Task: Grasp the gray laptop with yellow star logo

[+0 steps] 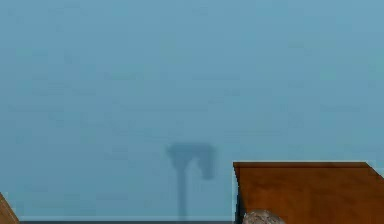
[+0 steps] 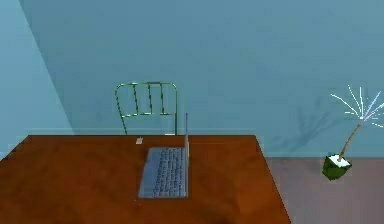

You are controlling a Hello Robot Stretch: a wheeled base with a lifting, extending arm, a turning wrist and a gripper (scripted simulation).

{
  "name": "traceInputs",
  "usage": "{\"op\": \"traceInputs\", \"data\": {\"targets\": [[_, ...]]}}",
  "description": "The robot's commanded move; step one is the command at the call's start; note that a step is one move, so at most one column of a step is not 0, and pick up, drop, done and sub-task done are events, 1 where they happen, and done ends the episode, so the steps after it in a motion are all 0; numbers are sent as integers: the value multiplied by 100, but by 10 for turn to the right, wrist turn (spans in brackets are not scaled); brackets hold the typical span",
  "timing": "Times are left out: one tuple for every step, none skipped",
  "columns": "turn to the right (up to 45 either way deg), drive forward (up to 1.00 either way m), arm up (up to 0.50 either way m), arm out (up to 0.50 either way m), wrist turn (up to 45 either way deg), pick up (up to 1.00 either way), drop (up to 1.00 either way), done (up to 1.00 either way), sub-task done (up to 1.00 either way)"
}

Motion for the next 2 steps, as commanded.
{"op": "traceInputs", "data": {"targets": [[0, 0, 50, 0, 0, 0, 0, 0, 0], [0, 0, 22, 0, 0, 0, 0, 0, 0]]}}
